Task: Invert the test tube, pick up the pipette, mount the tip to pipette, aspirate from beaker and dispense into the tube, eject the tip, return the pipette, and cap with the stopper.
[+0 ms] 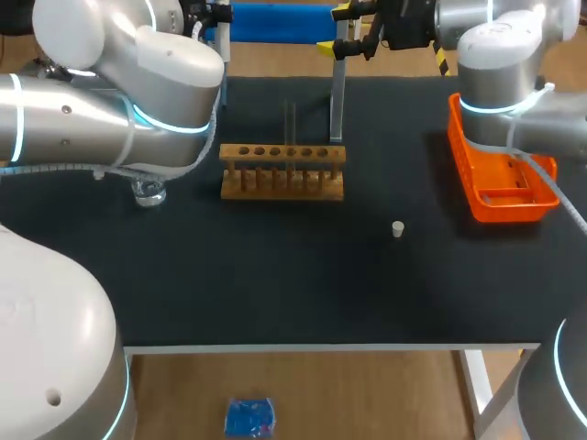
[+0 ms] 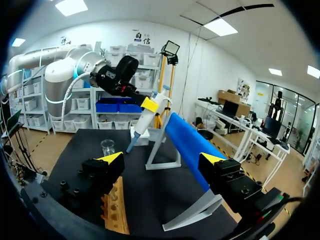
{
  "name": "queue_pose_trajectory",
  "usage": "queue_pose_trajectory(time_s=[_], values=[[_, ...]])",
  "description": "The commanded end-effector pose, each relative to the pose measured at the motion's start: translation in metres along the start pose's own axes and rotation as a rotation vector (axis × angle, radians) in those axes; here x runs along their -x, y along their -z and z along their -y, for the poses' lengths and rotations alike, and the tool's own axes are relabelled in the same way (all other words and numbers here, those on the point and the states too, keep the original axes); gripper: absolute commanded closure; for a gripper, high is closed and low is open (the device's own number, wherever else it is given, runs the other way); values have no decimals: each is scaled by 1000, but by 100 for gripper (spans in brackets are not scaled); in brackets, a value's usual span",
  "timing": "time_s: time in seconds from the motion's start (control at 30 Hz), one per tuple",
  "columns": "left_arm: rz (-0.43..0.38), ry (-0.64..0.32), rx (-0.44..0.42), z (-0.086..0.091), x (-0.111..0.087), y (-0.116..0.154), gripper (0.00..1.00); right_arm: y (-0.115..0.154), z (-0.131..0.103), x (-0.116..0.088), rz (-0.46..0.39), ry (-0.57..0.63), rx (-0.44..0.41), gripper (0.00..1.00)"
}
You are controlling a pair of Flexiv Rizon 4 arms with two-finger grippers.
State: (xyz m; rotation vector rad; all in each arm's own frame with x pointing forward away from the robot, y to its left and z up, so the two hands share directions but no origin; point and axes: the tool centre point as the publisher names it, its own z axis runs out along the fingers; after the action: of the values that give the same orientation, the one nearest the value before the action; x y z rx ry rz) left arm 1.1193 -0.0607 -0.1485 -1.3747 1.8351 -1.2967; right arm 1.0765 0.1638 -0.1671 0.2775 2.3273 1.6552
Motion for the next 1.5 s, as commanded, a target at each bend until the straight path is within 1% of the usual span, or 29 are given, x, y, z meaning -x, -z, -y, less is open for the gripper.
queue_pose_trajectory(time_s=[0.03,0.3,0.5,0.73,0.77,1.5], values=[[3,-4,9,4,4,-12,100,1,-1,1,-4,-1,-4,0],[20,-2,14,9,16,-25,100,1,-1,1,-4,-1,-4,0],[54,4,23,11,22,-30,100,1,-1,1,-4,-1,-4,0],[71,5,40,11,24,-38,100,1,-1,1,-4,-1,-4,0],[76,1,52,11,23,-40,100,1,-1,1,-4,-1,-4,0],[91,33,91,-11,30,-56,100,1,-1,1,-4,-1,-4,0]])
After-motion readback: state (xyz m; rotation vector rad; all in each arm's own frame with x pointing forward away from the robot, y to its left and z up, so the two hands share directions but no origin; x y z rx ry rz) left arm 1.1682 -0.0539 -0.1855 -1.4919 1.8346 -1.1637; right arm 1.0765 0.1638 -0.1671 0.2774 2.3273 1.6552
